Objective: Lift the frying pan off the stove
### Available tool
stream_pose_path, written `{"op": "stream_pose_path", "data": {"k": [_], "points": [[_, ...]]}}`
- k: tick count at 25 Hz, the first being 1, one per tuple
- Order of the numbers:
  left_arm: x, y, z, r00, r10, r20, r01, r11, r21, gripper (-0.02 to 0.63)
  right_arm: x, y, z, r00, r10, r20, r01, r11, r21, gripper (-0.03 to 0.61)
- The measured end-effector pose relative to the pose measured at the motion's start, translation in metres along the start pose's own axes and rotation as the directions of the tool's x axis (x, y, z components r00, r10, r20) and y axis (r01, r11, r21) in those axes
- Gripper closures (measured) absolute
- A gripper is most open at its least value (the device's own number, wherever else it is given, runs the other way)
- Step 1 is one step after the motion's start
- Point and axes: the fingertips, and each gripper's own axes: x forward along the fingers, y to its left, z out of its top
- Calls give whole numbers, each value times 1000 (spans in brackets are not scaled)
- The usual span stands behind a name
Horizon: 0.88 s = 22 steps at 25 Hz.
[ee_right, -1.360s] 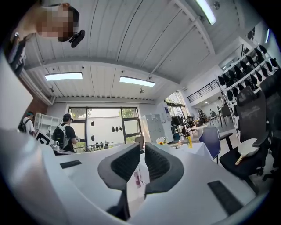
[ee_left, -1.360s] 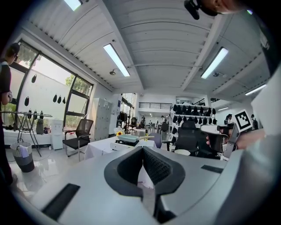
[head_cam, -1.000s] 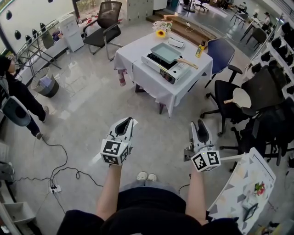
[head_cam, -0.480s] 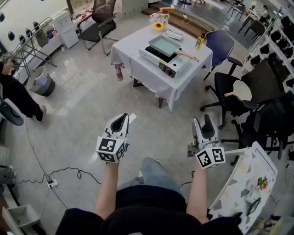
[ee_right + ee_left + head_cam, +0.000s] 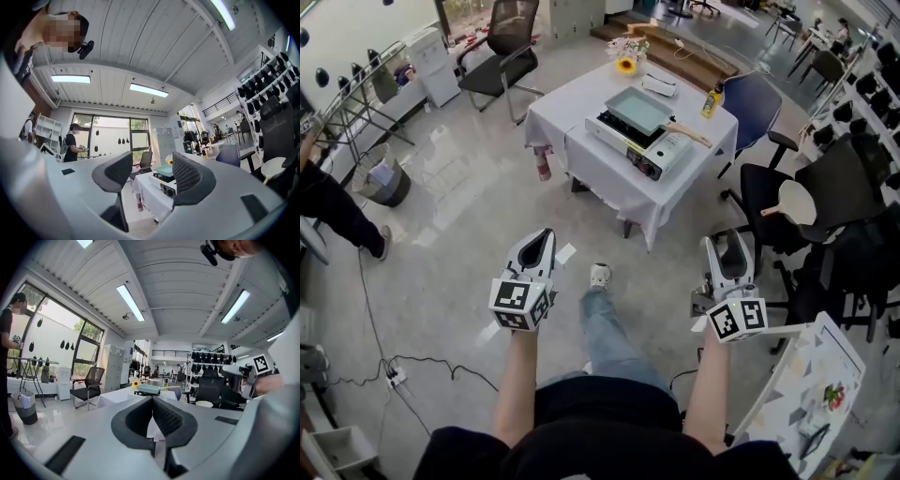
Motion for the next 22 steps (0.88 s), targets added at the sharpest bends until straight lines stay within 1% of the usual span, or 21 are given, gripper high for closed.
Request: {"op": "stream_pose_path", "data": {"k": [5,9,11,14,18,22], "points": [[66,33,0,1000,9,-3,-9,1000,-1,594,68,-37,-3,1000,-6,27,6,1000,-19,330],[142,72,6,1000,11,-29,-11,1000,16,594,139,-78,-7,998,-30,46,31,999,-20,330],[186,94,17,999,25,-40,-23,999,41,594,179,-101,-4,997,-50,52,51,998,-22,330],[256,121,40,998,41,-43,-37,995,88,594,236,-143,4,995,-93,44,95,994,-50,330],[346,142,75,1000,13,-25,-9,992,125,594,291,-192,24,985,-156,70,160,986,-56,330],[409,149,103,999,-34,5,33,991,128,594,323,-228,42,973,-207,105,212,976,-40,330]]}}
